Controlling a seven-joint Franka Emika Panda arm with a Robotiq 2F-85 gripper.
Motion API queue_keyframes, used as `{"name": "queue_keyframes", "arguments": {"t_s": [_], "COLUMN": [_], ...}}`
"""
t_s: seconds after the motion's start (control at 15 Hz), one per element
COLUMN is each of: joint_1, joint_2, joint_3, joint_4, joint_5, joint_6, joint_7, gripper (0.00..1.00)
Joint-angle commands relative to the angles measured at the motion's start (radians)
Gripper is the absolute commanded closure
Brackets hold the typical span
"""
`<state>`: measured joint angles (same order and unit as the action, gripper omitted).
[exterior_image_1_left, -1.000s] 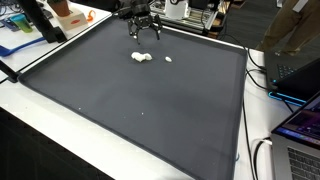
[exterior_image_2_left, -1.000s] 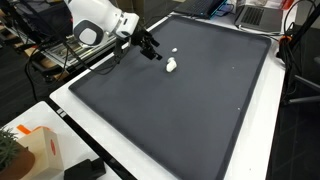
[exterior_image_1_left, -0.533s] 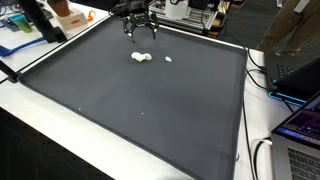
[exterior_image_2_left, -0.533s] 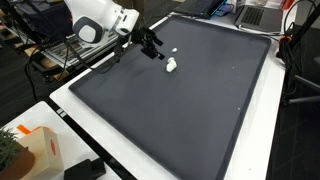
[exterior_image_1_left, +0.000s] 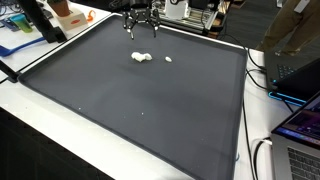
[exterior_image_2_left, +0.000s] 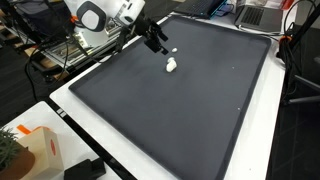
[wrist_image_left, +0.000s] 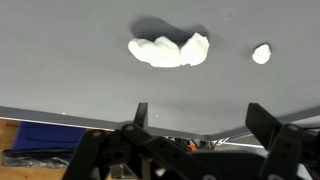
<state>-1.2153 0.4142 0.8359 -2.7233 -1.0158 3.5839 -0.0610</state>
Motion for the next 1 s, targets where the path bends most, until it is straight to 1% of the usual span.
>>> {"name": "queue_keyframes", "arguments": {"t_s": [0.0, 0.07, 0.27, 0.33, 0.47, 0.67, 0.73, 0.8, 0.93], "joint_1": [0.023, 0.047, 0.066, 0.056, 0.060, 0.061, 0.060, 0.062, 0.063], "joint_2": [-0.178, -0.184, -0.303, -0.348, -0.367, -0.321, -0.322, -0.322, -0.321], "joint_3": [0.068, 0.074, 0.131, 0.165, 0.216, 0.286, 0.255, 0.272, 0.280], "joint_4": [-0.072, -0.026, -0.021, -0.053, -0.037, -0.008, -0.012, -0.010, -0.008], "joint_5": [0.097, 0.065, 0.097, 0.135, 0.140, 0.148, 0.116, 0.121, 0.124], "joint_6": [-0.038, -0.080, -0.154, -0.169, -0.264, -0.401, -0.340, -0.367, -0.376], "joint_7": [0.086, 0.158, 0.307, 0.328, 0.416, 0.496, 0.460, 0.480, 0.491], "gripper": [0.00, 0.00, 0.00, 0.00, 0.00, 0.00, 0.00, 0.00, 0.00]}}
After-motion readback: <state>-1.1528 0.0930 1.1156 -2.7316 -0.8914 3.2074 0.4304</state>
